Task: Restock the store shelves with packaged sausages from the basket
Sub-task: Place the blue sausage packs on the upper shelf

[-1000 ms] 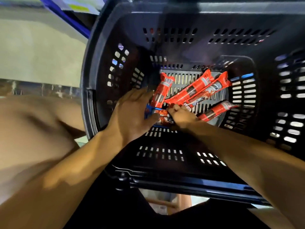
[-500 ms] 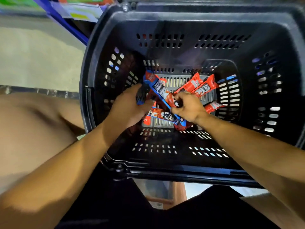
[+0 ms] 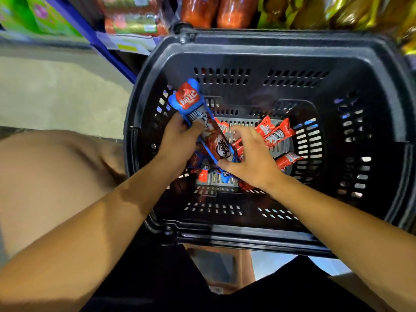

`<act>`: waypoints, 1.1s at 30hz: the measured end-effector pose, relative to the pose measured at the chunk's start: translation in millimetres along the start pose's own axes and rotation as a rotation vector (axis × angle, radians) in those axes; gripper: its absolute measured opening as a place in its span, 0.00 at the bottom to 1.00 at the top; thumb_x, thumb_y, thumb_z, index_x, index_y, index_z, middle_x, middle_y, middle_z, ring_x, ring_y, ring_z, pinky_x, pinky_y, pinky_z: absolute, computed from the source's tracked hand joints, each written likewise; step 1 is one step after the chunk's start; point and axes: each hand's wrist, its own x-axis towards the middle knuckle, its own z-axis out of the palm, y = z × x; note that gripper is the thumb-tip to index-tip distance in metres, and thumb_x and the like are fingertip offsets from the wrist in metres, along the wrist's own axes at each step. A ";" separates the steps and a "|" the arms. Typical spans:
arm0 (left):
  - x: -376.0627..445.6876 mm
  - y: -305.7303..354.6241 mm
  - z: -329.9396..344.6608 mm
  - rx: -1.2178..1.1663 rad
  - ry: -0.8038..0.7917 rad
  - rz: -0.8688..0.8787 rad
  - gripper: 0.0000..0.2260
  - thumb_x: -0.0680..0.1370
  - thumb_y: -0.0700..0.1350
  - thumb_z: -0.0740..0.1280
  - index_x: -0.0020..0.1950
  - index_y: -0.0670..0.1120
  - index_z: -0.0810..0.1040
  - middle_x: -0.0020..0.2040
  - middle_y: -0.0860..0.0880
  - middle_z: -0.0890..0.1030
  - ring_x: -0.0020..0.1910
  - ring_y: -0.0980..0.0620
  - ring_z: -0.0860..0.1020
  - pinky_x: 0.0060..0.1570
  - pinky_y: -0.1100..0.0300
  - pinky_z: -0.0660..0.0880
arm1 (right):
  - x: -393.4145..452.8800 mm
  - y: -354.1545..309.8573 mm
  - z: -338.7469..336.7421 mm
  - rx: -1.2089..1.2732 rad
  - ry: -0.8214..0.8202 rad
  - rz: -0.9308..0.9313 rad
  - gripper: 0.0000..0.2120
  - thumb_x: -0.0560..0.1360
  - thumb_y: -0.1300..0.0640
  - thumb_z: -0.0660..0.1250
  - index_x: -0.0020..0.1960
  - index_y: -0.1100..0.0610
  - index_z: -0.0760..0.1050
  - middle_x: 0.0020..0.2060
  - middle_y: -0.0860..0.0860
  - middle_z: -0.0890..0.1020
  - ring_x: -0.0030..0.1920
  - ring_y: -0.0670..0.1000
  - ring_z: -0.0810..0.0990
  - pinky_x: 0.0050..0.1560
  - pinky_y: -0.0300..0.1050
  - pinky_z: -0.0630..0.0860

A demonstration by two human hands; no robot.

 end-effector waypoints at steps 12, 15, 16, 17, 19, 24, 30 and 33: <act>0.1 -9.9 -1.9 0.146 -0.073 -0.114 0.09 0.80 0.41 0.66 0.60 0.44 0.75 0.51 0.48 0.84 0.49 0.52 0.84 0.44 0.57 0.81 | 9.8 11.0 0.3 0.226 -0.363 0.073 0.29 0.68 0.49 0.77 0.66 0.49 0.73 0.58 0.42 0.79 0.58 0.44 0.78 0.59 0.38 0.74; 5.0 -13.3 -11.3 0.332 -0.039 -0.097 0.11 0.78 0.41 0.66 0.60 0.47 0.75 0.52 0.49 0.82 0.52 0.51 0.81 0.56 0.50 0.79 | 25.3 33.6 -3.0 0.035 -0.519 0.130 0.37 0.70 0.45 0.76 0.74 0.48 0.64 0.64 0.43 0.74 0.63 0.46 0.74 0.60 0.36 0.70; 5.4 -15.3 -14.8 0.372 -0.039 -0.104 0.11 0.78 0.42 0.66 0.61 0.48 0.75 0.52 0.49 0.82 0.53 0.50 0.81 0.58 0.49 0.78 | 31.1 42.9 -1.5 -0.042 -0.530 0.150 0.36 0.71 0.45 0.75 0.74 0.49 0.64 0.66 0.46 0.75 0.65 0.49 0.74 0.63 0.41 0.71; 5.1 -17.6 -18.3 0.387 -0.041 -0.123 0.11 0.79 0.43 0.65 0.61 0.49 0.74 0.53 0.50 0.82 0.54 0.50 0.80 0.59 0.48 0.77 | 36.6 50.1 2.7 -0.111 -0.529 0.162 0.35 0.71 0.47 0.74 0.74 0.50 0.65 0.66 0.49 0.75 0.65 0.52 0.74 0.64 0.46 0.71; 3.3 -21.7 -23.0 0.361 -0.042 -0.182 0.08 0.79 0.45 0.65 0.58 0.52 0.75 0.53 0.50 0.82 0.55 0.50 0.80 0.59 0.46 0.77 | 46.4 60.3 17.8 -0.187 -0.536 0.170 0.32 0.73 0.49 0.73 0.73 0.51 0.65 0.66 0.52 0.76 0.65 0.55 0.75 0.66 0.50 0.71; 6.7 -25.1 -25.7 0.183 0.066 -0.300 0.08 0.80 0.43 0.64 0.59 0.52 0.76 0.52 0.48 0.84 0.50 0.49 0.83 0.45 0.54 0.81 | 65.7 74.6 69.4 -0.140 -0.597 0.213 0.33 0.74 0.55 0.72 0.76 0.54 0.62 0.68 0.55 0.74 0.66 0.55 0.74 0.68 0.50 0.70; 8.4 -24.5 -27.6 0.033 0.072 -0.388 0.09 0.80 0.41 0.63 0.59 0.47 0.77 0.43 0.47 0.86 0.38 0.50 0.85 0.34 0.57 0.81 | 81.4 88.0 109.7 -0.321 -0.569 0.158 0.22 0.80 0.60 0.63 0.73 0.64 0.66 0.67 0.65 0.74 0.64 0.61 0.76 0.41 0.37 0.76; 8.1 -26.4 -29.0 0.043 0.070 -0.390 0.08 0.81 0.42 0.64 0.58 0.48 0.78 0.46 0.48 0.86 0.41 0.50 0.85 0.39 0.56 0.82 | 79.9 90.3 108.7 -0.322 -0.588 0.247 0.16 0.79 0.59 0.64 0.65 0.60 0.75 0.58 0.61 0.80 0.55 0.56 0.80 0.51 0.43 0.79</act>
